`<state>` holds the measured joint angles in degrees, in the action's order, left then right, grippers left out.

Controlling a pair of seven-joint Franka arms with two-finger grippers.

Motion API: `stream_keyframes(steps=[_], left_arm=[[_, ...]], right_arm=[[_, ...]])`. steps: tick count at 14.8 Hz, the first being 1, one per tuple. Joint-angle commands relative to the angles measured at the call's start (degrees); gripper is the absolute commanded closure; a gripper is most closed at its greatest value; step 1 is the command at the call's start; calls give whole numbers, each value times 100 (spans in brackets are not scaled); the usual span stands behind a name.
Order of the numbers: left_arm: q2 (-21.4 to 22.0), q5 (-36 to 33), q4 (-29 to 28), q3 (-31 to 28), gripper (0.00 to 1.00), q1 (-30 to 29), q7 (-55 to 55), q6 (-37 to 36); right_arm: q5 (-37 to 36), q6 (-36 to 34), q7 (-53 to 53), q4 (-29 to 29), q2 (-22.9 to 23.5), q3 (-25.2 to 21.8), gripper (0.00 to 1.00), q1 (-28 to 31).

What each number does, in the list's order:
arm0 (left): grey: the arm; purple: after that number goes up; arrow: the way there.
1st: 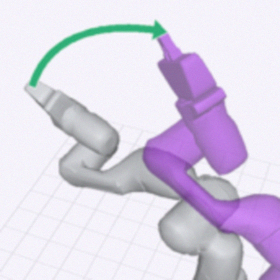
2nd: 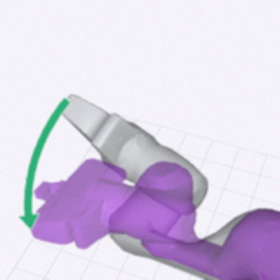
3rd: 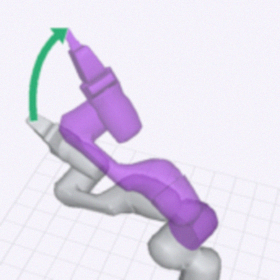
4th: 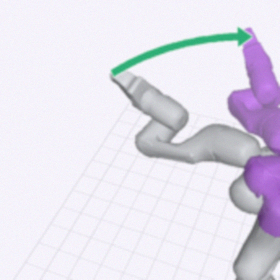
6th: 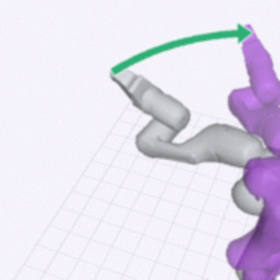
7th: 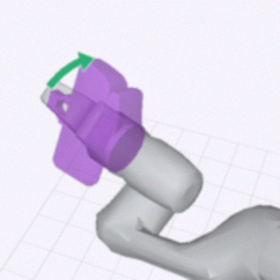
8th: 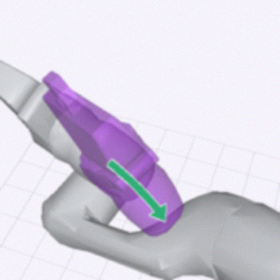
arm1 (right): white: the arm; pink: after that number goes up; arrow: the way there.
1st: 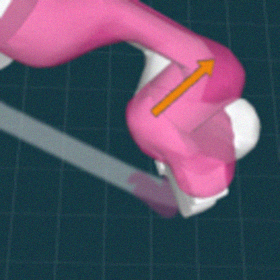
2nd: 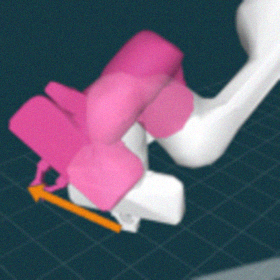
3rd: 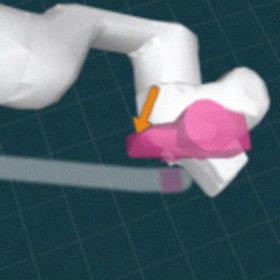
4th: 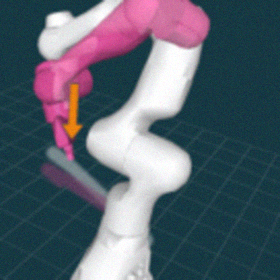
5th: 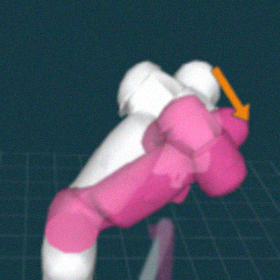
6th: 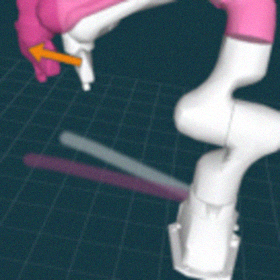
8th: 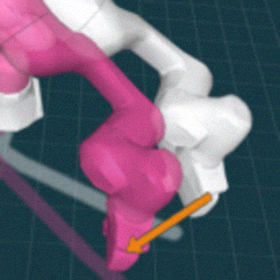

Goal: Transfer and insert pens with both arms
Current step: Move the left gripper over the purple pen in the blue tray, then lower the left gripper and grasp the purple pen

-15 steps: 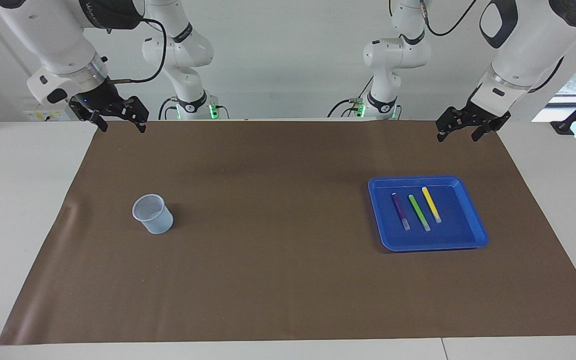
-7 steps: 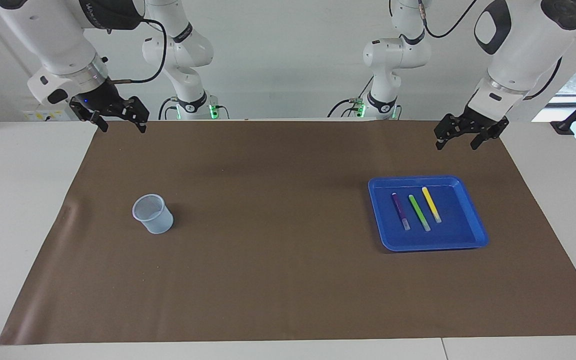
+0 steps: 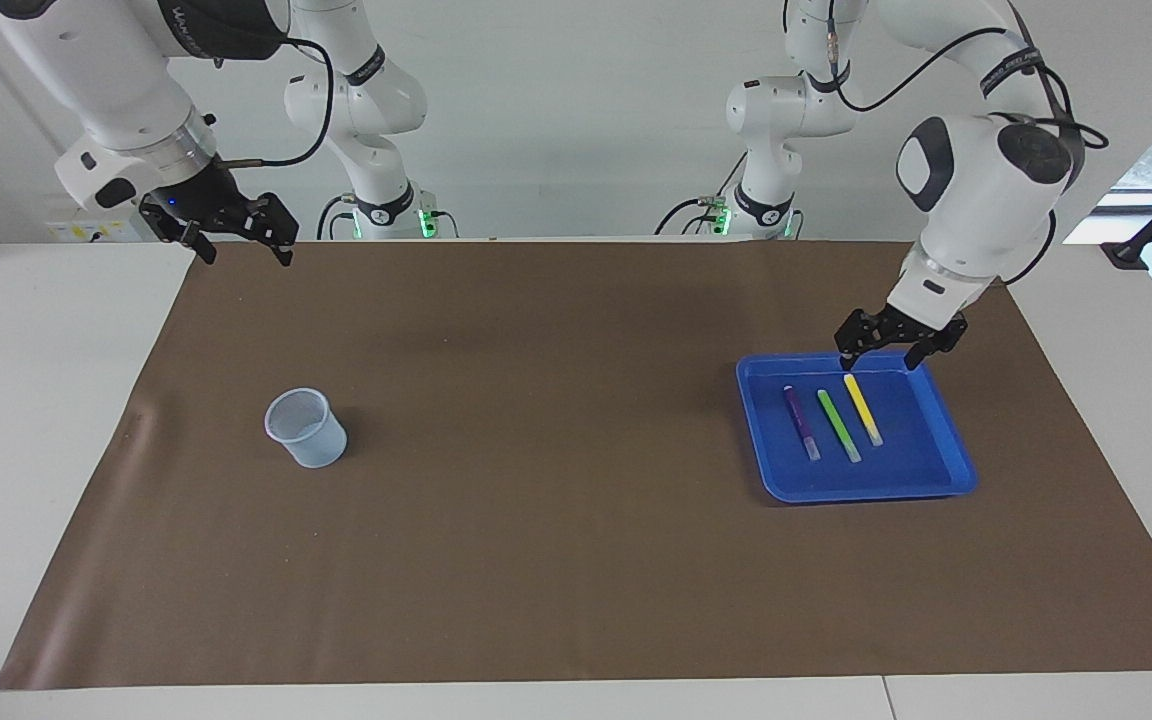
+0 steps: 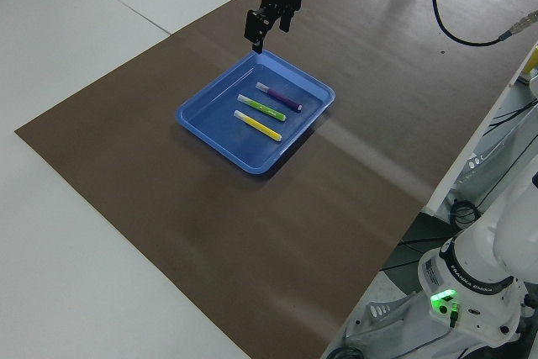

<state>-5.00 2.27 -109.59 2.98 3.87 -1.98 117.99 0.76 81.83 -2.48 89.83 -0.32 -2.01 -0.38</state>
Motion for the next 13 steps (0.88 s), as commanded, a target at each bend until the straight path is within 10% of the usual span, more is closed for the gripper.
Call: stream_keyframes(steps=[1,13], left_arm=[[-369,-131,-421,-43,1,175,-127,976],[-1029,-174,-941,-52,13,421,-206,1780]], right_arm=[[100,0,151,79,-56,7,0,64],[100,8,142,131,-73,7,0,56]])
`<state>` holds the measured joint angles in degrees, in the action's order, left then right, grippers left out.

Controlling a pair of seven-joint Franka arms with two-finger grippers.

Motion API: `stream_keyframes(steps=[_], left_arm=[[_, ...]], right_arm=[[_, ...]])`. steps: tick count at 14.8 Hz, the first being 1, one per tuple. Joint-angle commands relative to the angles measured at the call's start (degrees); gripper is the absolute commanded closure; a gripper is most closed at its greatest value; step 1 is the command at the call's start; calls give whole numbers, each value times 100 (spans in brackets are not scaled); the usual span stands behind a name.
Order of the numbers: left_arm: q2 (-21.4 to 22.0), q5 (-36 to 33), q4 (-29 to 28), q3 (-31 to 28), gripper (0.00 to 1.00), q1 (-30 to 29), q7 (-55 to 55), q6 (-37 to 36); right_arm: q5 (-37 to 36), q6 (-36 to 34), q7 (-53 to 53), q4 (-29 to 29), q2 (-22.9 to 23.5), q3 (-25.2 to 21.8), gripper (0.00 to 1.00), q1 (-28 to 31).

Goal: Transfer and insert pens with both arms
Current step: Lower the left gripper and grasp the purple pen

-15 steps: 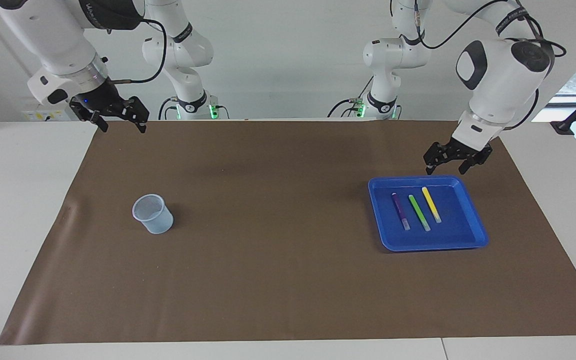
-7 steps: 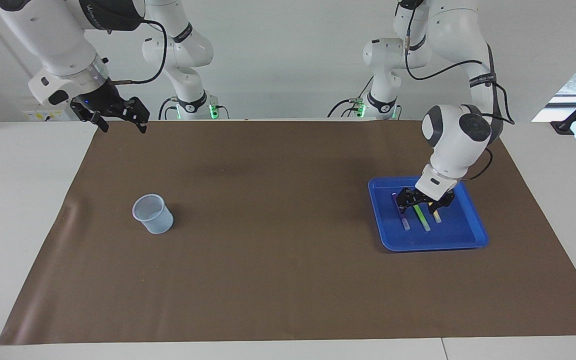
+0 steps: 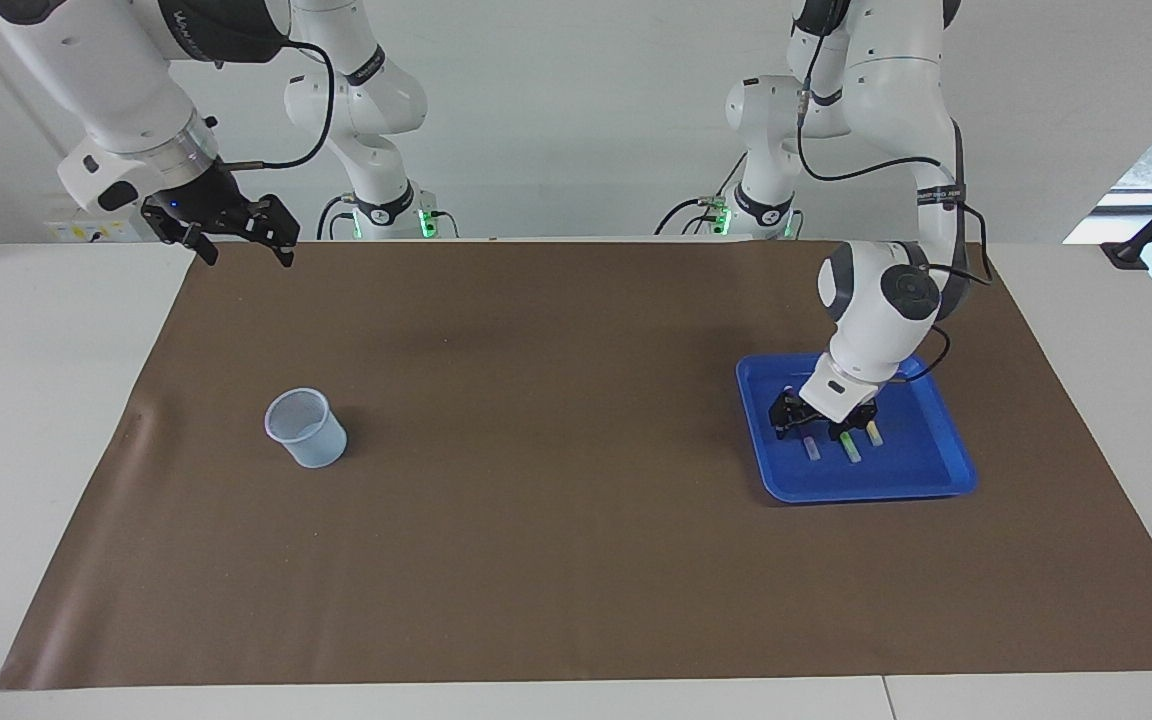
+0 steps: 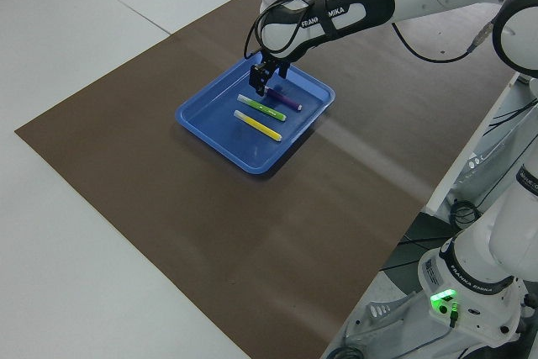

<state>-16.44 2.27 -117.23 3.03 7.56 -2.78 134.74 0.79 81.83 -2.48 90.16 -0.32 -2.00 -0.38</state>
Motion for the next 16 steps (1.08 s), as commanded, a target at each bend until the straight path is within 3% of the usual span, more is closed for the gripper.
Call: stream_keyframes(steps=[1,2,3,4,5,11,13,16], left_arm=[[123,-166,-212,-65,22,52,-135,87],[141,-165,-221,-66,42,52,-188,70],[141,-165,-221,-57,74,52,-432,-26],[149,-174,-221,-57,92,52,-652,-70],[158,-174,-213,-65,100,52,-697,-80],[281,-165,-38,-57,100,-1,-768,-272],[308,-165,199,-57,100,-9,-820,-614],[369,-148,743,-48,100,26,-1083,-1369]], right_arm=[[106,8,142,98,-73,7,0,56],[202,8,134,98,-73,7,0,56],[298,17,116,116,-73,7,0,56],[299,26,116,125,-73,7,0,56],[299,26,116,125,-73,7,0,56],[535,-27,116,116,-82,-2,0,82],[1027,-44,54,133,-91,-2,0,231],[1134,-27,63,238,-143,16,0,162]])
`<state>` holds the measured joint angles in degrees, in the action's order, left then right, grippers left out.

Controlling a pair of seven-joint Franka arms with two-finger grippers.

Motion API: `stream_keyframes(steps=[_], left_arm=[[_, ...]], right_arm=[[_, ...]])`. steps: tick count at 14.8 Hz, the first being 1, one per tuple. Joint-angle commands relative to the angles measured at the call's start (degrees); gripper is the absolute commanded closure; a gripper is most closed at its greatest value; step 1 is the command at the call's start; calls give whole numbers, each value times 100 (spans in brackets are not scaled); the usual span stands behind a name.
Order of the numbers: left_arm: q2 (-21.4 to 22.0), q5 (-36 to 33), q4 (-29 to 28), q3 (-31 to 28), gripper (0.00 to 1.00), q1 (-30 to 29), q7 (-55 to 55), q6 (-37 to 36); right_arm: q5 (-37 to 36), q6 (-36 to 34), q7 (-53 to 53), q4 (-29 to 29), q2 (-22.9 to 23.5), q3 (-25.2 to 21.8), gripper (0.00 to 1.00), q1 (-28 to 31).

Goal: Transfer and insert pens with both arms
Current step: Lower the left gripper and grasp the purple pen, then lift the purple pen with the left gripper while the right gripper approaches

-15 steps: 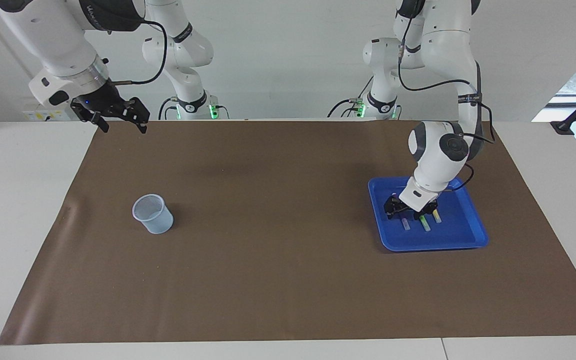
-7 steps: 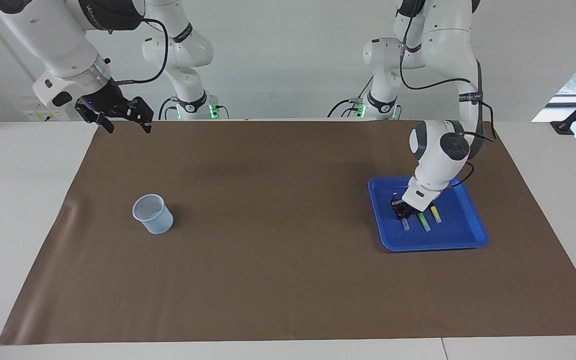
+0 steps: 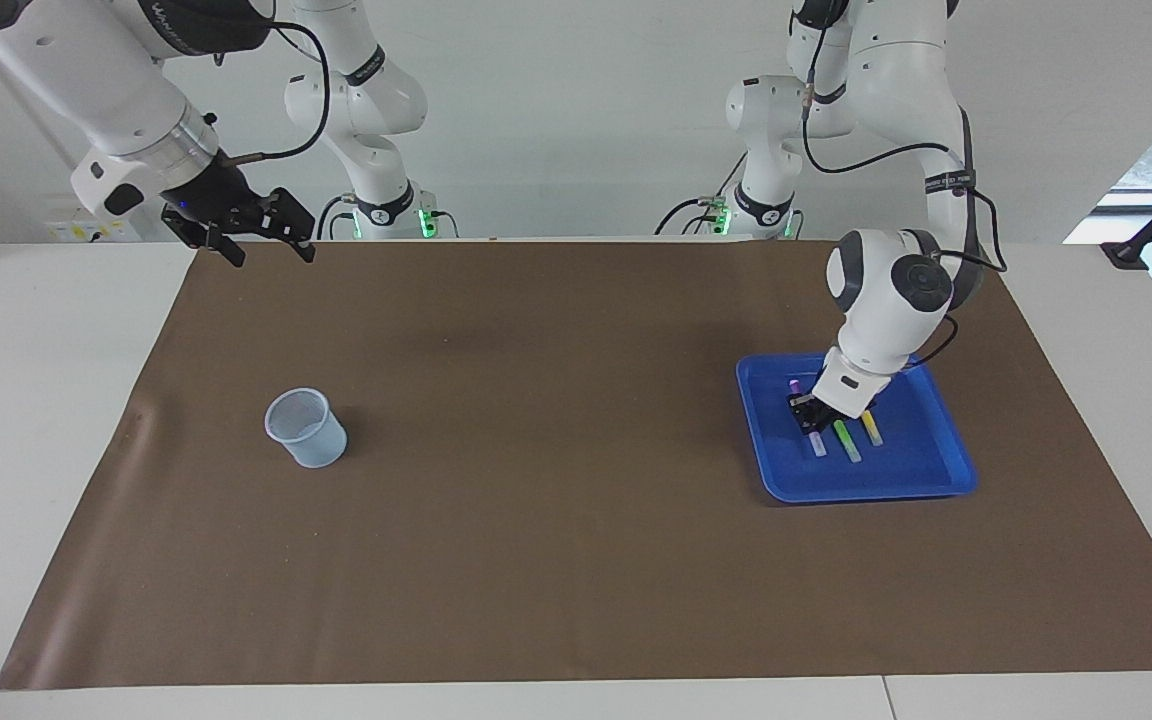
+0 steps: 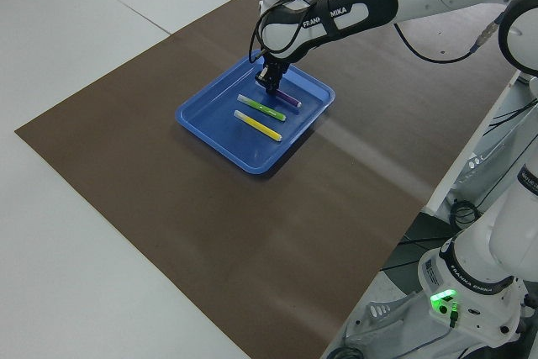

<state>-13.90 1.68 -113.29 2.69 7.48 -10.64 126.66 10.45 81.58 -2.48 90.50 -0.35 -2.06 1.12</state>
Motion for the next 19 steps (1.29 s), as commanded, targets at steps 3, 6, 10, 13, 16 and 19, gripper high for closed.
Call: stream_keyframes(steps=[3,6,10,13,16,19], left_arm=[[115,7,982,21,100,140,-963,-1282],[54,647,1589,21,100,561,-2227,-1521],[-69,964,1898,21,100,1378,-4372,-1398],[-78,1430,1898,21,100,1983,-5969,-716],[-96,1431,1872,21,100,2441,-7702,-11],[-166,1440,1872,21,100,2767,-8619,429]], right_arm=[[737,69,98,598,-334,13,0,63],[1465,297,125,1160,-571,13,0,291],[2285,666,90,1689,-818,13,0,362],[3072,1147,72,2406,-1150,13,0,345],[3630,1694,255,3191,-1441,21,0,284],[4271,2141,283,3385,-1302,22,0,-6]])
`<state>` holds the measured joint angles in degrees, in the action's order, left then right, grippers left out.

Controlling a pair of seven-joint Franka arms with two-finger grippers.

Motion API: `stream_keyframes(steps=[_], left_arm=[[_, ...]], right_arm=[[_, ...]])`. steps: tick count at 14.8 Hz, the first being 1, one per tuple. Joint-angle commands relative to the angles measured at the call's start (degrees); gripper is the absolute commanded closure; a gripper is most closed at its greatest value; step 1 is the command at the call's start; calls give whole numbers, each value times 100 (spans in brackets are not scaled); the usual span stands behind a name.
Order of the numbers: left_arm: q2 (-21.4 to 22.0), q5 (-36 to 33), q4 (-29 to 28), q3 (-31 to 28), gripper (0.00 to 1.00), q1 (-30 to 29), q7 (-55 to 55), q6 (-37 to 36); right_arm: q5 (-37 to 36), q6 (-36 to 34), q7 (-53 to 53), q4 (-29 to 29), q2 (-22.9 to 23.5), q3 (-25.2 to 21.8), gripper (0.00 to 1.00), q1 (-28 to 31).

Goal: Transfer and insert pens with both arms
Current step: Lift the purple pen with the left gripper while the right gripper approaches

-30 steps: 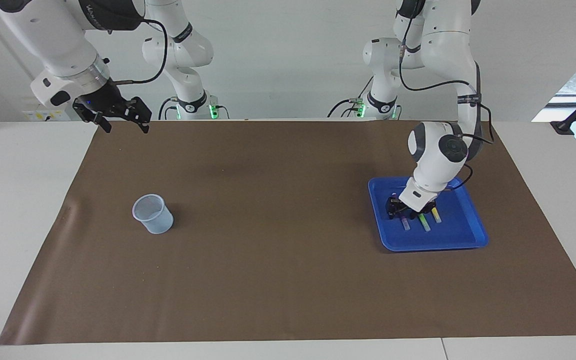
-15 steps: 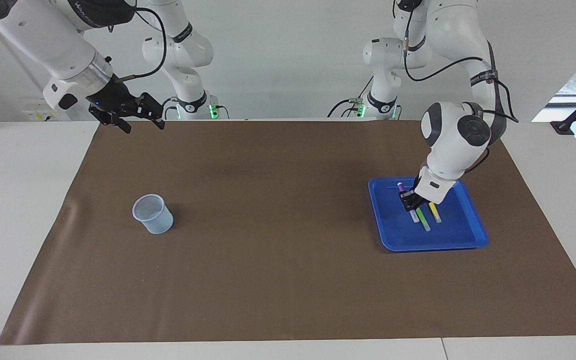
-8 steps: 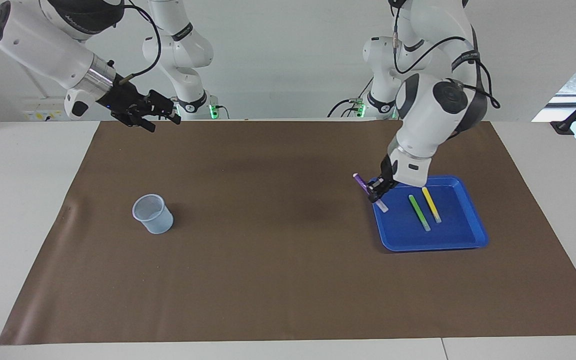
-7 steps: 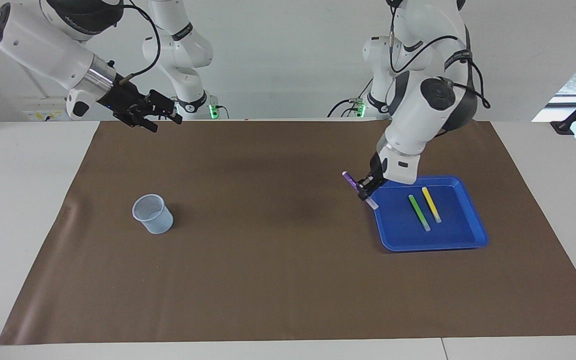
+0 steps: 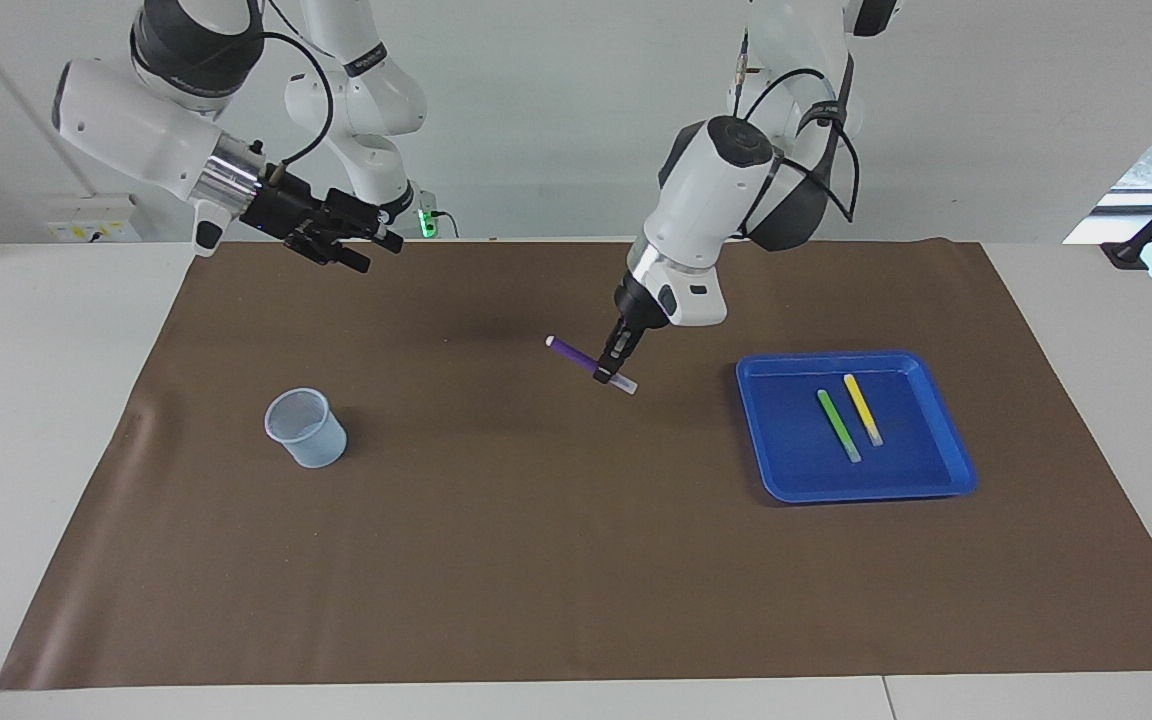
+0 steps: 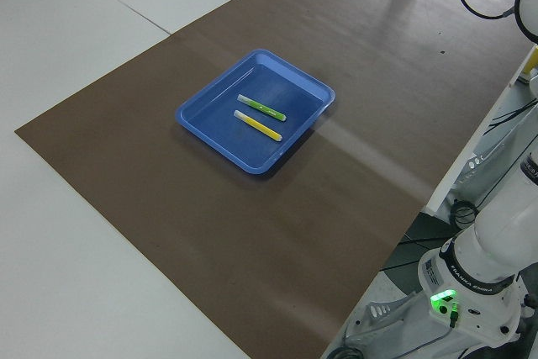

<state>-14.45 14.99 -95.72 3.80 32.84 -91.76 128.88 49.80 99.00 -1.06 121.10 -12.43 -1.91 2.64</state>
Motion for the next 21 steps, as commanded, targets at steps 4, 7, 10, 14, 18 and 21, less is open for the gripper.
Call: stream_keyframes(steps=[4,7,10,14,18,21], left_arm=[[-111,215,141,-90,100,555,-1159,252],[-111,223,133,-90,100,766,-1537,541],[-111,223,133,-90,100,1004,-1748,577],[-111,215,141,-90,100,1057,-1915,735],[-111,215,141,-90,100,1110,-1960,946],[-119,223,141,-90,100,1110,-1960,946]], right_arm=[[1048,733,317,519,91,15,15,-316],[1391,1094,308,493,380,16,24,-510],[1751,1375,177,485,478,42,28,-676],[1963,1535,-114,458,548,42,35,-756],[1963,1464,-105,458,540,42,35,-747],[1963,1464,-105,458,539,42,35,-756]])
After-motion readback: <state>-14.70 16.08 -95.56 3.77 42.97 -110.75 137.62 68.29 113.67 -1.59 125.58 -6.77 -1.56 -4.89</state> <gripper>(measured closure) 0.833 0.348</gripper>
